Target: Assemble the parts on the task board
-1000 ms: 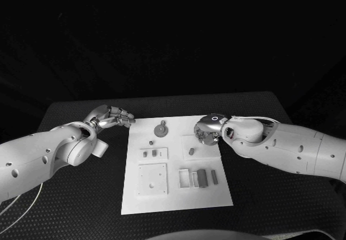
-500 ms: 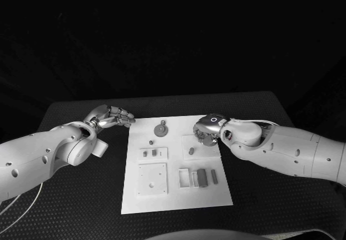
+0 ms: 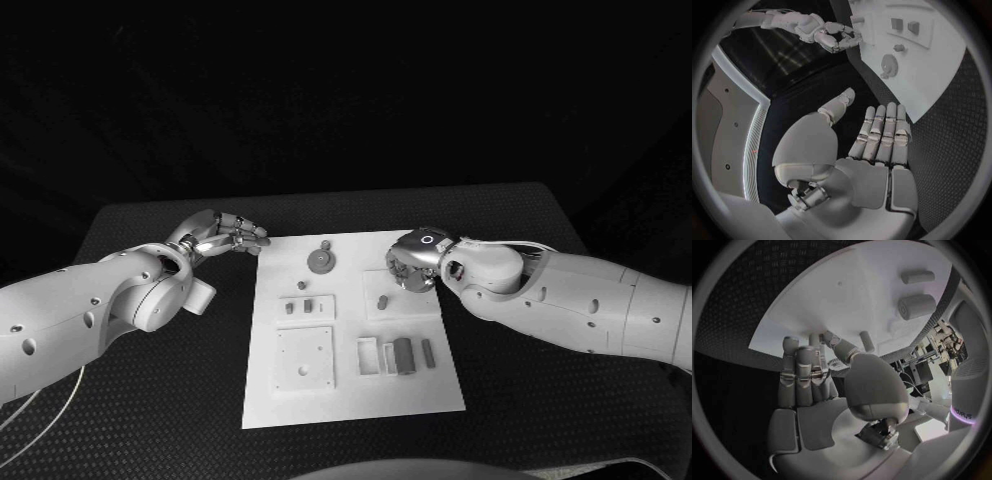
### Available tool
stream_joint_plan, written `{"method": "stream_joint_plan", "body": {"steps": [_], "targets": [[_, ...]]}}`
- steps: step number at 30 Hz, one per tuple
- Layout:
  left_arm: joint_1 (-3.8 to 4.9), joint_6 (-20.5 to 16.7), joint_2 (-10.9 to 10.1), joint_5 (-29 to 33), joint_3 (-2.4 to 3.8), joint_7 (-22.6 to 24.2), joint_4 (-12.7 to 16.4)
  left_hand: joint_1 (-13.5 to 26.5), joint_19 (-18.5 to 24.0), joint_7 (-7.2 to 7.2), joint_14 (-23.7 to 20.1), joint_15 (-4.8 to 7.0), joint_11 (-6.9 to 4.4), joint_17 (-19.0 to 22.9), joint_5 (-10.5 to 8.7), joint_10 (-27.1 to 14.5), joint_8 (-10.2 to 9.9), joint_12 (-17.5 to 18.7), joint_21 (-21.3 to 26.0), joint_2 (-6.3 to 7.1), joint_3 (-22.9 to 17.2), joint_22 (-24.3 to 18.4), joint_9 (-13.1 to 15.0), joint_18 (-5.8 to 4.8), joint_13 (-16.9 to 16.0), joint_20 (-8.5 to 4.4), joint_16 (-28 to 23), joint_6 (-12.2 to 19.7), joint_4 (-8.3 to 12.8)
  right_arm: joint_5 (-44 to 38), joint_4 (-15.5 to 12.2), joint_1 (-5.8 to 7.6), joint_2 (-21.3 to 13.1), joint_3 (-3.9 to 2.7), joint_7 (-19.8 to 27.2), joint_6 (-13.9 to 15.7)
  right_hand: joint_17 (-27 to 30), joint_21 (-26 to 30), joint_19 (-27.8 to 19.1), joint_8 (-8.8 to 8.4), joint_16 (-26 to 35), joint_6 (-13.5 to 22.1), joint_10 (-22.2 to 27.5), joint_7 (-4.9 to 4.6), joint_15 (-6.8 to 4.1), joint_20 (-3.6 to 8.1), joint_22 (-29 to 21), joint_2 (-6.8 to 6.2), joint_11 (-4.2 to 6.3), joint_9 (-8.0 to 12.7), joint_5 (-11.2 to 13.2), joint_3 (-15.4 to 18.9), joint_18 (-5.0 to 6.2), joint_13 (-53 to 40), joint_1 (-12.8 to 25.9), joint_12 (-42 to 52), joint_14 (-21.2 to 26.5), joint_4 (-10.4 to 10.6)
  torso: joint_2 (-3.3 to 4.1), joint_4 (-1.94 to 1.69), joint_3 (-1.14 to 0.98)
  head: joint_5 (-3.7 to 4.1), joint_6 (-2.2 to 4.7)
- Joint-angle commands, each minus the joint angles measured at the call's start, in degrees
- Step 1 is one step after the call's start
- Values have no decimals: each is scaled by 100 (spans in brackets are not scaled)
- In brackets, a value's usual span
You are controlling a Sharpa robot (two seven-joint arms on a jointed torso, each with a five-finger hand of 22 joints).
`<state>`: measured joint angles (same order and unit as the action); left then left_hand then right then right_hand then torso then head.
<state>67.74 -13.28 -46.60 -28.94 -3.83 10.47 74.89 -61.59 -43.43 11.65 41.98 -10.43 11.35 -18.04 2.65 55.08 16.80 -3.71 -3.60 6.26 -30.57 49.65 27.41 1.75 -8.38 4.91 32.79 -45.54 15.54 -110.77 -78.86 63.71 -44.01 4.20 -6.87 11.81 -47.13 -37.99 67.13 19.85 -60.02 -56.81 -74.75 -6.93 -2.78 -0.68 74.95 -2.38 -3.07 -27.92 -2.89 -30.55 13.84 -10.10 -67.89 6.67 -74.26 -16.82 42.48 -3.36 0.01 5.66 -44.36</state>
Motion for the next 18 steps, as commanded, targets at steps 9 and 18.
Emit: {"method": "stream_joint_plan", "body": {"steps": [9, 18], "targets": [[2, 80, 3, 19, 3, 26, -19, 14, -48, 25, 74, 4, 34, -18, 25, -39, 4, -13, -30, 4, 26, -20, -9, 89, 22, -9, -20, 65, -1, -19, 1, -116, 16, 83, 74, -75, -9, -144, 23, 65, -125, -144, -155, 42, -91, 72, 141, 105, 41, -63, 8, 16, 116, -80, -22, 48, -12, -5, 1, 1, -5, 7, 2], [0, 78, 8, 18, 2, 32, -22, 14, -55, 27, 81, 7, 36, -24, 25, -44, 4, -14, -30, 3, 29, -28, -9, 89, 30, -10, -23, 71, -2, -16, -87, -115, -38, 72, 42, 62, -5, -217, 41, 84, -180, -194, -209, 58, -115, 99, 139, 94, 65, -96, 8, 22, 116, -111, -27, 57, -36, -5, -1, -3, -2, 5, 11]]}}
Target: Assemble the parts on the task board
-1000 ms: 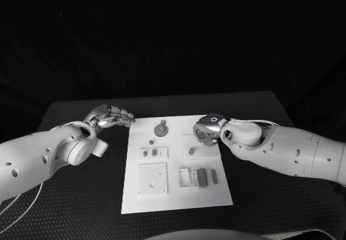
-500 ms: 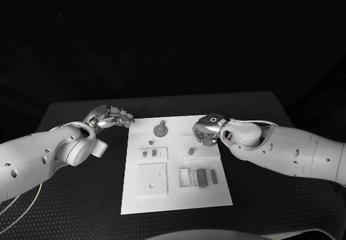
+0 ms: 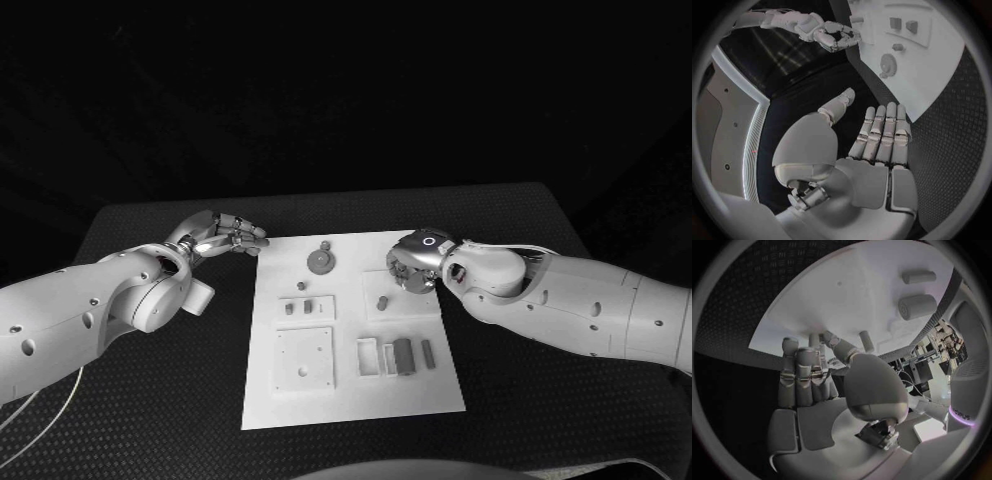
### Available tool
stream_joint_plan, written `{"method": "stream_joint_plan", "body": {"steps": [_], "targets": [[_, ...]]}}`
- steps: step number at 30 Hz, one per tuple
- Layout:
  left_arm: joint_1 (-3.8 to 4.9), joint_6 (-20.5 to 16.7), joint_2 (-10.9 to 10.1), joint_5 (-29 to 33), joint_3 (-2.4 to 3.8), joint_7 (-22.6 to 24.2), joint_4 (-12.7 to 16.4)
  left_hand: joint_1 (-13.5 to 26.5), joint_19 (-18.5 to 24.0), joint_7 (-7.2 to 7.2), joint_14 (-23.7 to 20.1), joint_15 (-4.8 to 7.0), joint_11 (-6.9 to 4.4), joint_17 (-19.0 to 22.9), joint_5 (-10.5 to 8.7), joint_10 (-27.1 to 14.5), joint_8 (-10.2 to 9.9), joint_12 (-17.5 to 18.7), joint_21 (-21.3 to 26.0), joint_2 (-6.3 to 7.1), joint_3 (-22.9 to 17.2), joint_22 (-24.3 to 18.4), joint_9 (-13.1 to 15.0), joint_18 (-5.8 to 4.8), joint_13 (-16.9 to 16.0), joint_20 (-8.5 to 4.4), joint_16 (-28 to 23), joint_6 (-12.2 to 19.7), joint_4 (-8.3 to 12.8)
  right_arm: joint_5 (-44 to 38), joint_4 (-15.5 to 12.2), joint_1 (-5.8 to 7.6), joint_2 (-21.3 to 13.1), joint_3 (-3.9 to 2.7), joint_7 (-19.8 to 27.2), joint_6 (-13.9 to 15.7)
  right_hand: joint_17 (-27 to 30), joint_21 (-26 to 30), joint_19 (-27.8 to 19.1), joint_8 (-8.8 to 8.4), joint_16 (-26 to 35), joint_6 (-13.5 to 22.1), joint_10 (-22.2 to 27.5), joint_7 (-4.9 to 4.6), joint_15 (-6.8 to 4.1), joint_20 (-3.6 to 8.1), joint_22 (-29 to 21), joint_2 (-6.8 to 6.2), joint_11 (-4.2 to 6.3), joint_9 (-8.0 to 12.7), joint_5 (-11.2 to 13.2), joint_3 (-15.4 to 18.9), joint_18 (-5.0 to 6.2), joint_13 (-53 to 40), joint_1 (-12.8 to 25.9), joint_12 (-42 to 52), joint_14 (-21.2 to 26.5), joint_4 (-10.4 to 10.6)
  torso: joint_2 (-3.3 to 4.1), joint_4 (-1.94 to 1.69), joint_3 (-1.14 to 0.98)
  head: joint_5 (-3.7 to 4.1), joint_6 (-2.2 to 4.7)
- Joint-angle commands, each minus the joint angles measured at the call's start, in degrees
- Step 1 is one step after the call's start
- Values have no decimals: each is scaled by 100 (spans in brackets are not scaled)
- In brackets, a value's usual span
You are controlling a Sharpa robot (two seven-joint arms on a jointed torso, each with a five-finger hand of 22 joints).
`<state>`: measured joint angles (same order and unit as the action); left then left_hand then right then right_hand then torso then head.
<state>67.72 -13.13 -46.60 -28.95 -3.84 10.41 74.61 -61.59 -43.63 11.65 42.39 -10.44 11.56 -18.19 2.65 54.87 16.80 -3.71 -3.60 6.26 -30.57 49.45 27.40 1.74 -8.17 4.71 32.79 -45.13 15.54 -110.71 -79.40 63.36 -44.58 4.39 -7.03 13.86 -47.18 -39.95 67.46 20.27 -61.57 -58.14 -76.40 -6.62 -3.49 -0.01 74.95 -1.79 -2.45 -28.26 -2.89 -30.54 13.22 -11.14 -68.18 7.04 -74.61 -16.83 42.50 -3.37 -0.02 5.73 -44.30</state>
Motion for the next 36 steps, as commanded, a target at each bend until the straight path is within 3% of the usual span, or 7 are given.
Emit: {"method": "stream_joint_plan", "body": {"steps": [1, 16, 25, 36], "targets": [[1, 63, 7, 19, 3, 38, 4, 14, -35, 27, 40, 7, 15, -10, 25, -23, 4, -14, -30, 3, 29, -9, -9, 90, 11, 10, -23, 30, -2, -21, -42, -80, 13, 49, 54, -141, -1, -28, 9, 44, -30, -67, -52, 29, -48, 34, 139, 34, 7, -66, 8, 21, 178, -11, 3, 22, -3, -4, -1, -2, 1, -2, 9], [0, 65, 1, 19, 3, 36, -32, 17, -40, 30, 43, 8, 18, -16, 25, -29, 3, -14, -29, 4, 35, -21, -10, 88, 21, 9, -30, 38, -3, -25, -123, -80, -7, -69, 33, 17, 2, -83, 21, 57, -72, -100, -95, 41, -71, 54, 137, 12, 28, -99, 8, 24, 178, -40, 5, 28, -14, -4, -2, -5, 2, -14, 13], [0, 57, -2, 19, 3, 35, -49, 18, -37, 32, 39, 7, 20, -20, 25, -36, 3, -14, -25, 9, 41, -33, -10, 85, 30, 9, -41, 43, -3, 98, -250, -48, -119, -221, 23, -30, 2, -101, 23, 58, -87, -108, -105, 43, -76, 60, 136, 7, 34, -110, 8, 23, 178, -49, 6, 29, -17, -4, 2, 7, 4, -36, 13], [0, 69, -7, 19, 3, 27, -52, 20, -35, 33, 37, 5, 21, -23, 25, -38, 4, -16, -23, 10, 44, -42, -10, 83, 36, 10, -47, 46, -4, 381, -343, 8, -159, -233, 49, -126, 0, -118, 21, 60, -105, -118, -120, 46, -83, 64, 135, 9, 40, -122, 8, 23, 178, -61, 16, 31, -17, -2, 0, -2, 4, -16, 7]]}}
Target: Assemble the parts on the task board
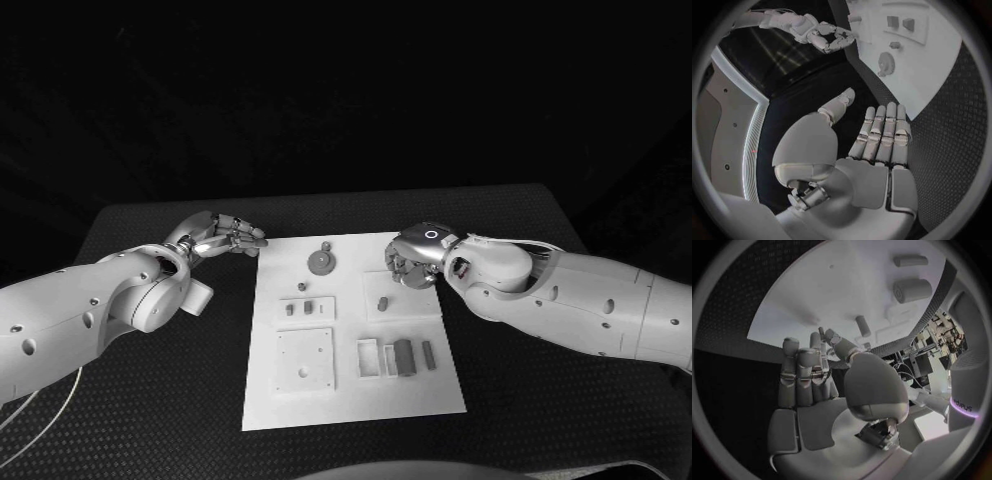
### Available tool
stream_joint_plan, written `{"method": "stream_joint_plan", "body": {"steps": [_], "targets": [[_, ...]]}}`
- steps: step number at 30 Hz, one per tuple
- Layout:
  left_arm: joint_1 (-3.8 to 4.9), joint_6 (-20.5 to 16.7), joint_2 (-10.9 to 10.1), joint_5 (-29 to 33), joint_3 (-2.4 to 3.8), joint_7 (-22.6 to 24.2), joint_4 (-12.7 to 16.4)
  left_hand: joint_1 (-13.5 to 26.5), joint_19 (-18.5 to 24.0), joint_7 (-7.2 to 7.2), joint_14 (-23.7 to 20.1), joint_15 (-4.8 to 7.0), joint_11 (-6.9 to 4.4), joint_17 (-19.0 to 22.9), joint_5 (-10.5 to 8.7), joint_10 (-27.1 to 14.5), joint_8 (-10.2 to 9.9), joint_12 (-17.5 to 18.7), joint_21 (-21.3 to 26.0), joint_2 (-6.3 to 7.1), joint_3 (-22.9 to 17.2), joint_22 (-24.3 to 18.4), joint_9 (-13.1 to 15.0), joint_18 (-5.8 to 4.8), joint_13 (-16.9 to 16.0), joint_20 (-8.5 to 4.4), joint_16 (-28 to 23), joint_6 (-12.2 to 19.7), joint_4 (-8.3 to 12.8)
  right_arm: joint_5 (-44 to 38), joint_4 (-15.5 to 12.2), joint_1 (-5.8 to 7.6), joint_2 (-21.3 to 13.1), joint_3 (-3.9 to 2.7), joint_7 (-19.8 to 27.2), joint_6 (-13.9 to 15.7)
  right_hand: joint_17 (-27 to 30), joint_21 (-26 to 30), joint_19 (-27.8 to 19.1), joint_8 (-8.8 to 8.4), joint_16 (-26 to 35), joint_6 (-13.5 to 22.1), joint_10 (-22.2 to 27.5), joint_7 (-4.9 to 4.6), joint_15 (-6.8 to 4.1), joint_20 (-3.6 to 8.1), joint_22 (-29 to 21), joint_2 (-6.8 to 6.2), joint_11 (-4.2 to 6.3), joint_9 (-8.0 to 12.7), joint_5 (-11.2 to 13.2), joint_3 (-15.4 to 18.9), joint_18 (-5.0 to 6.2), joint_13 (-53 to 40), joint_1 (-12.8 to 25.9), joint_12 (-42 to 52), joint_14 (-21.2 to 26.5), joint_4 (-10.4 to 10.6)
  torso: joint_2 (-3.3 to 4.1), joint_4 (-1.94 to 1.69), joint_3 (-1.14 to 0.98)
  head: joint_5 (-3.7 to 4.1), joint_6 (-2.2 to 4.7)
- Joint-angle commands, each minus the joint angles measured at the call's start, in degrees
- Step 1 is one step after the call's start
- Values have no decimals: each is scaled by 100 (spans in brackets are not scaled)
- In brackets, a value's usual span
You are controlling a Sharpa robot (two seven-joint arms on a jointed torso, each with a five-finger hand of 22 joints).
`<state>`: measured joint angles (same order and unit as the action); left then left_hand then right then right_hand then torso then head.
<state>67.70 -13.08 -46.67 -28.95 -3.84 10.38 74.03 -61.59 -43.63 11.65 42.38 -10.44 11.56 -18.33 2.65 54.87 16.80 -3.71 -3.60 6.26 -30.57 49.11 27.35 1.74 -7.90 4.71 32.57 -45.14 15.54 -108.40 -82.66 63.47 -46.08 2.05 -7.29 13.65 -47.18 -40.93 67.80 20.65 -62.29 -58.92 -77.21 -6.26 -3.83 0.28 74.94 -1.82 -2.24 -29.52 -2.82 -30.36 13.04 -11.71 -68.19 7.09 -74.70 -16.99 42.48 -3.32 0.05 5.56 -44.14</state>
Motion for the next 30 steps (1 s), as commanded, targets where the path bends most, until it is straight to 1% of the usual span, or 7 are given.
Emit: {"method": "stream_joint_plan", "body": {"steps": [1, 8, 10, 14, 18, 25, 30], "targets": [[3, 62, -1, 19, 3, 30, 6, 21, -35, 33, 37, 6, 22, -9, 25, -38, 4, -16, -23, 10, 45, -8, -5, 83, 9, 9, -25, 46, -4, 149, -22, -2, -9, 0, 74, -100, 0, -21, -13, 22, -34, -40, -40, 10, -48, 35, 136, 12, 19, 3, 1, 5, 196, -6, 18, 26, -8, 14, 1, -6, -3, 4, -12], [3, 67, -1, 19, 3, 29, 1, 23, -35, 34, 37, 5, 22, -12, 25, -40, 4, -16, -23, 11, 47, -14, -5, 82, 13, 10, -29, 48, -6, 225, -87, 9, -51, -35, 75, -102, 0, -27, -15, 22, -40, -42, -43, 10, -50, 36, 136, 13, 20, -2, 1, 5, 196, -10, 21, 25, -6, 13, -1, -8, 4, -3, -16], [3, 66, -4, 19, 3, 27, -2, 24, -35, 34, 37, 5, 23, -12, 25, -41, 5, -16, -23, 11, 48, -15, -5, 81, 14, 10, -30, 49, -6, 267, -181, 10, -77, -99, 77, -88, 0, -30, -15, 22, -43, -43, -45, 11, -51, 37, 136, 14, 21, -4, 1, 4, 196, -12, 22, 25, -6, 13, 0, -8, 4, -9, -22], [3, 57, -4, 19, 3, 29, -5, 23, -35, 34, 37, 5, 23, -13, 25, -42, 5, -17, -23, 11, 49, -18, -6, 81, 16, 9, -32, 50, -6, 319, -388, 16, -116, -184, 88, -50, 0, -33, -16, 22, -45, -44, -46, 11, -52, 38, 135, 14, 22, -7, 1, 4, 196, -14, 24, 25, -5, 13, 0, -5, 2, -31, -23], [3, 55, 1, 19, 3, 33, 2, 23, -35, 34, 37, 5, 23, -15, 25, -43, 5, -17, -23, 12, 50, -21, -6, 81, 19, 9, -34, 52, -6, 355, -629, 33, -128, -305, 100, -15, 0, -37, -16, 21, -49, -44, -48, 12, -53, 39, 135, 14, 23, -10, 1, 3, 196, -17, 24, 25, -4, 13, -4, -5, 8, -53, -29], [4, 57, 17, 19, 3, 33, 7, 22, -35, 35, 37, 5, 24, -17, 25, -45, 5, -17, -23, 12, 51, -26, -6, 80, 23, 9, -37, 54, -6, 517, -848, 58, 44, -320, 131, -156, 0, -43, -16, 20, -54, -45, -51, 11, -56, 41, 134, 18, 26, -15, 0, 1, 196, -21, 25, 24, -2, 13, -4, -14, 11, -104, -9], [5, 2, 13, 19, 3, 48, 21, 25, -35, 36, 37, 4, 25, -20, 25, -45, 5, -18, -23, 14, 54, -30, -6, 79, 26, 9, -40, 56, -8, 583, -836, 55, 333, -309, 187, -238, 1, -48, -18, 17, -57, -39, -50, 7, -57, 42, 133, 29, 26, -20, 1, 0, 196, -25, 33, 21, 4, 15, -1, -7, 12, -219, -20]]}}
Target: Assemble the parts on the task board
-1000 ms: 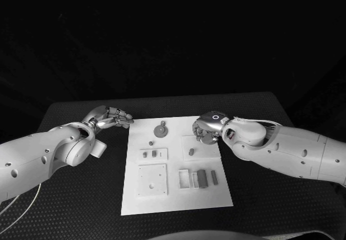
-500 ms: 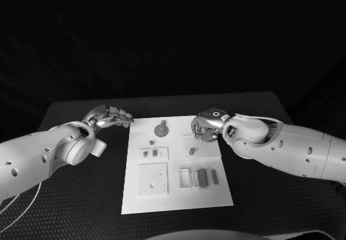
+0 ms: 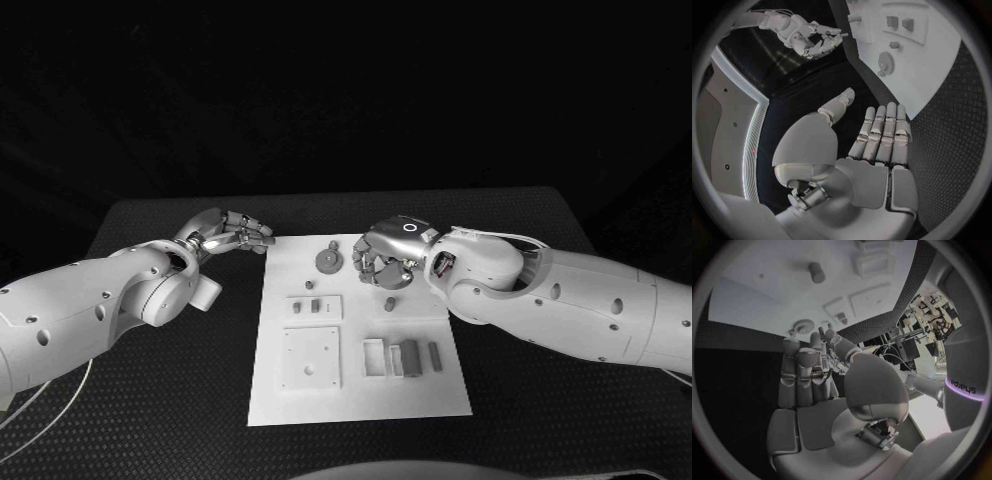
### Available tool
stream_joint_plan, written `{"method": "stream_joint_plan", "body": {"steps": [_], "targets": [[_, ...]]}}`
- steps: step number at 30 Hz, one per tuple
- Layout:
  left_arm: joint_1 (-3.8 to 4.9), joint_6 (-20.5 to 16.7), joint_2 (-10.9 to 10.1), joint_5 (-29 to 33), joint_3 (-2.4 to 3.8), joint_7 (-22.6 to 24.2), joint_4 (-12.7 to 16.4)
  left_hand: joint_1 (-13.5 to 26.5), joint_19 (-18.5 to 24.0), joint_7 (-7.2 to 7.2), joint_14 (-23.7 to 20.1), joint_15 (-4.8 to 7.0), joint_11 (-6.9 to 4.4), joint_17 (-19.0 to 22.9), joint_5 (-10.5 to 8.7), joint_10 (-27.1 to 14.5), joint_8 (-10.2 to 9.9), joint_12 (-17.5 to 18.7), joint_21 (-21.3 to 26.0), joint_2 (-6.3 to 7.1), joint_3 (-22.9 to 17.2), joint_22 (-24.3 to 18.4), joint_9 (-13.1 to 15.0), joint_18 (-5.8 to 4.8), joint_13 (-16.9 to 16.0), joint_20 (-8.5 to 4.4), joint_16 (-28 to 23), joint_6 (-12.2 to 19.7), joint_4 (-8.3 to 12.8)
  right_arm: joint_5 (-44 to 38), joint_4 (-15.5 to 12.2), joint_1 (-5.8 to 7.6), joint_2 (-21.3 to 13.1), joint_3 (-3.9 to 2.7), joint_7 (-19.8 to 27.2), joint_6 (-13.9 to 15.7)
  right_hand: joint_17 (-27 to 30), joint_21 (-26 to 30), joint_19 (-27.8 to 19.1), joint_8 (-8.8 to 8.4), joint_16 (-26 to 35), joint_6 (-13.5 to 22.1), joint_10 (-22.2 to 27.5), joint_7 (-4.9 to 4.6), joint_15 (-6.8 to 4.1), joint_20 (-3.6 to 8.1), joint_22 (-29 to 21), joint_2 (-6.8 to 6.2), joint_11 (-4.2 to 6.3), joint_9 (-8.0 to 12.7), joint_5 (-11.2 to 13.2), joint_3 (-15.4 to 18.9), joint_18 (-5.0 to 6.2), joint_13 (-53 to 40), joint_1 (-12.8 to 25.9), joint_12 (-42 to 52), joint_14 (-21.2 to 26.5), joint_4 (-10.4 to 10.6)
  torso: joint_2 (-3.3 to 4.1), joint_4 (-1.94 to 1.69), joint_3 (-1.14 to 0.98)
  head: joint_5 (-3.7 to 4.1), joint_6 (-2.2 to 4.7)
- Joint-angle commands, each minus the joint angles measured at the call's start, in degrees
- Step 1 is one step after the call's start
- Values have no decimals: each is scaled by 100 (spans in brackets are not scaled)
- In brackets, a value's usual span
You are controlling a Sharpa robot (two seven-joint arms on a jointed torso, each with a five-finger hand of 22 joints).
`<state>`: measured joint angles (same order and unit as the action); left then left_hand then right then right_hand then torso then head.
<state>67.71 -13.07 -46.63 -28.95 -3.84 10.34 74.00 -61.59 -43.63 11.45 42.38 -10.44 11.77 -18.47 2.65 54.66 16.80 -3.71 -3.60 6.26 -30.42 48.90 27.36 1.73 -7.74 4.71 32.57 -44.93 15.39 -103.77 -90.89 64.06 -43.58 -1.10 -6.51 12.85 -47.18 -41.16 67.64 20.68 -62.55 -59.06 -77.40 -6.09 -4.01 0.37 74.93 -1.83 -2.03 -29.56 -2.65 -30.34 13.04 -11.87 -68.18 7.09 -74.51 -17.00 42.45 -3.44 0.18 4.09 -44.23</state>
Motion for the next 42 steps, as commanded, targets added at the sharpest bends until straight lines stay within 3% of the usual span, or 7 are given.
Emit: {"method": "stream_joint_plan", "body": {"steps": [1, 3, 7, 17, 23, 34, 42], "targets": [[4, -10, 13, 20, 3, 54, 25, 27, -33, 57, 35, 3, 3, -6, 25, -24, 5, -19, -22, 15, 40, -11, -7, 78, 10, 10, -43, 36, 7, 123, -14, -6, 137, 16, 115, -167, 1, -27, -2, 14, -31, -25, -31, -10, -40, 33, 133, 32, 6, -17, -16, -2, 196, -9, 33, 20, -14, 16, 4, 4, 0, -81, -9], [4, -17, 21, 20, 4, 54, 27, 26, -20, 56, 16, -3, 2, -6, 25, -21, 8, -22, -16, 22, 44, -24, -6, 73, 17, 13, -61, 35, 7, 123, -26, -18, 235, 54, 128, -192, 2, -27, -3, 13, -32, -23, -30, -10, -40, 33, 132, 35, 6, -18, -16, -2, 196, -10, 34, 19, -13, 15, 6, 2, -4, -97, -14], [6, -56, 25, 23, 5, 60, 41, 27, -1, 55, -7, -13, 0, -7, 25, -16, 12, -26, -12, 26, 47, -40, -5, 67, 24, 18, -82, 35, 5, 121, -58, -45, 428, 230, 168, -243, 2, -29, -4, 12, -33, -21, -29, -11, -41, 33, 132, 37, 6, -20, -16, -2, 196, -11, 36, 17, -11, 14, 0, -2, 22, -131, -9], [12, -65, 59, 28, 5, 48, 27, 26, 15, 55, -23, -20, -1, -12, 25, -12, 16, -28, -12, 32, 49, -56, -5, 63, 33, 24, -99, 35, 2, -55, 60, -213, 765, 517, 244, -250, 4, -33, -9, 8, -36, -13, -26, -13, -43, 35, 129, 46, 8, -29, -16, -4, 196, -16, 37, 12, -2, 12, 1, 10, -1, -296, -44], [13, -58, 101, 28, 6, 48, 6, 24, 19, 54, -26, -22, -1, -14, 25, -11, 17, -29, -13, 34, 49, -61, -5, 62, 36, 25, -104, 35, 0, -107, 76, -256, 834, 567, 263, -243, 5, -35, -10, 8, -38, -10, -26, -13, -44, 36, 129, 48, 8, -33, -16, -5, 196, -18, 36, 10, 1, 12, 5, 28, -6, -354, -58], [13, -57, 137, 28, 5, 41, -19, 24, 24, 54, -30, -24, 0, -18, 25, -11, 18, -29, -15, 34, 49, -70, -5, 61, 41, 27, -111, 36, -4, -115, 235, -436, 1000, 613, 289, -232, 6, -39, -12, 8, -42, -8, -26, -14, -45, 37, 128, 48, 10, -41, -16, -4, 196, -22, 36, 7, 5, 12, 11, -4, -28, -532, -151], [13, -57, 132, 28, 5, 40, -21, 21, 27, 55, -31, -25, 0, -22, 25, -12, 19, -28, -16, 35, 49, -76, -5, 61, 46, 28, -115, 38, -5, -115, 249, -443, 971, 627, 288, -255, 7, -43, -12, 8, -45, -7, -27, -14, -46, 38, 127, 49, 11, -47, -16, -4, 196, -26, 37, 6, 7, 12, 4, 15, -15, -597, -199]]}}
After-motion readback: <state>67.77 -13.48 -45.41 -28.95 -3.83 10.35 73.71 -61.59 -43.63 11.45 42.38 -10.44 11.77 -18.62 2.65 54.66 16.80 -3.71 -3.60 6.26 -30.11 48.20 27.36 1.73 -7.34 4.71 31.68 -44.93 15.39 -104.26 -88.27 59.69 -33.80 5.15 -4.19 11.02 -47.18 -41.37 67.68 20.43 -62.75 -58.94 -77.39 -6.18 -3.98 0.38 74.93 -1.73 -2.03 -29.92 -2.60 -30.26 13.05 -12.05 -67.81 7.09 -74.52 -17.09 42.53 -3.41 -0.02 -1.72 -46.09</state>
